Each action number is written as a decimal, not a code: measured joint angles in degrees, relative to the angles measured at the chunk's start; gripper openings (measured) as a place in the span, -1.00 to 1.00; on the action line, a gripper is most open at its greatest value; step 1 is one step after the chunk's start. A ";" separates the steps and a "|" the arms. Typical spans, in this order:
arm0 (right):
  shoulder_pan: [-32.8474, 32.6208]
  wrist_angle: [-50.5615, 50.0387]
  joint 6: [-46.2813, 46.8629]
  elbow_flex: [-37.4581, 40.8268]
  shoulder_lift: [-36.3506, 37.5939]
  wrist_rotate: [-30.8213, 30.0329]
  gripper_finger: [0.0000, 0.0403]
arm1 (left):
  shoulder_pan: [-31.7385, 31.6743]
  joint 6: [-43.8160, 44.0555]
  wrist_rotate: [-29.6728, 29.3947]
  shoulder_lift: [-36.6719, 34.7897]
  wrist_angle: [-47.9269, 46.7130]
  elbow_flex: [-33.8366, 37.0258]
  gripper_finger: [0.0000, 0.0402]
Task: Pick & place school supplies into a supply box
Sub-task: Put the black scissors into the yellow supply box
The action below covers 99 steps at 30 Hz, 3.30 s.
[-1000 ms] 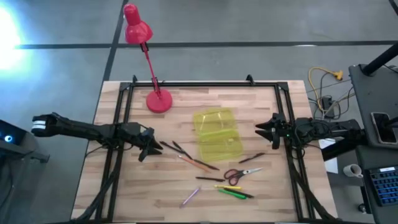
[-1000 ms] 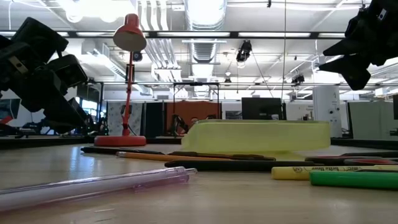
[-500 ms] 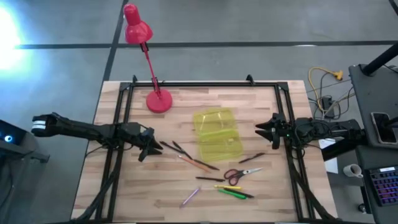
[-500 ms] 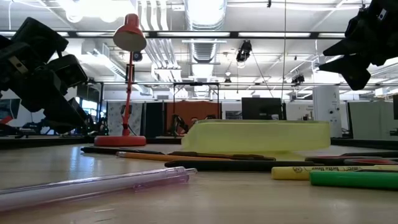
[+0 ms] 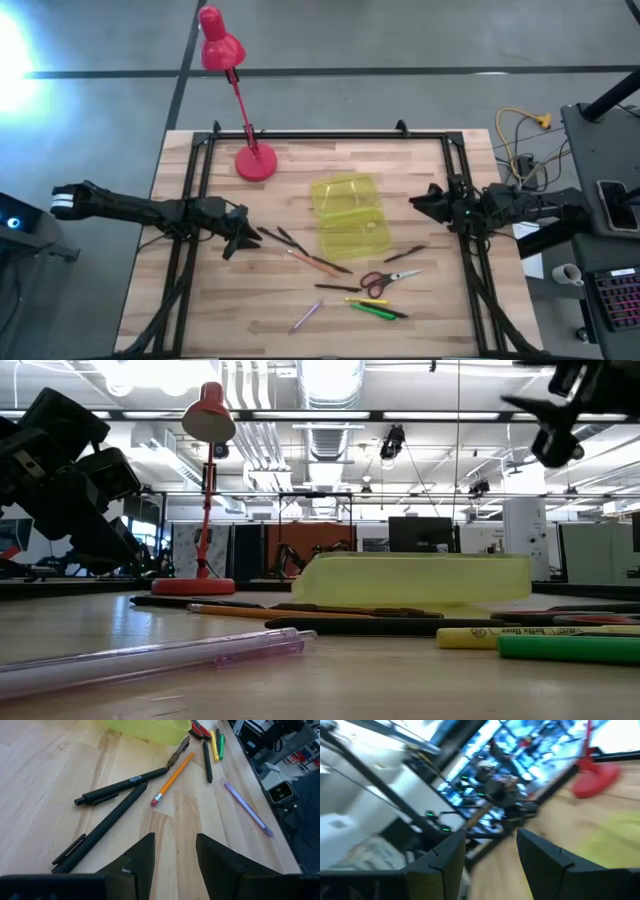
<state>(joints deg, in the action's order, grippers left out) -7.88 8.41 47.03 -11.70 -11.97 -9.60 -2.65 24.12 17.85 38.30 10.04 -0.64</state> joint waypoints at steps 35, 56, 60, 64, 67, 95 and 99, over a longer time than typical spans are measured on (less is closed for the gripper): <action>-14.29 -53.02 -1.98 -37.22 -61.74 13.93 -0.19 | 0.00 0.00 -0.02 0.00 0.00 0.00 -0.36; -21.90 -48.50 -24.77 -49.49 -86.11 8.41 -0.18 | 0.02 -0.01 -0.01 0.00 0.00 0.02 -0.36; -21.79 -48.37 -24.89 -53.13 -89.60 4.09 -0.18 | 0.01 0.01 0.00 0.00 0.00 0.01 -0.36; -21.73 -48.57 -24.27 -56.29 -93.56 4.85 -0.18 | -0.01 -0.01 -0.01 0.00 0.00 0.01 -0.36; -21.75 -49.09 -24.27 -58.49 -95.87 7.80 -0.18 | 0.01 0.02 0.00 0.00 0.00 0.01 -0.36; -21.24 -49.76 -24.02 -54.66 -99.70 8.48 -0.59 | 0.00 0.01 0.00 0.00 0.00 0.00 -0.36; -21.18 -50.03 -19.71 -54.85 -99.71 9.20 -0.66 | 0.02 0.00 0.00 0.00 0.00 0.00 -0.36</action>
<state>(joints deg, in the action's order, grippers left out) -29.06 -41.63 27.32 -66.56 -111.68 -0.40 -2.63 24.12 17.85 38.30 10.04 -0.64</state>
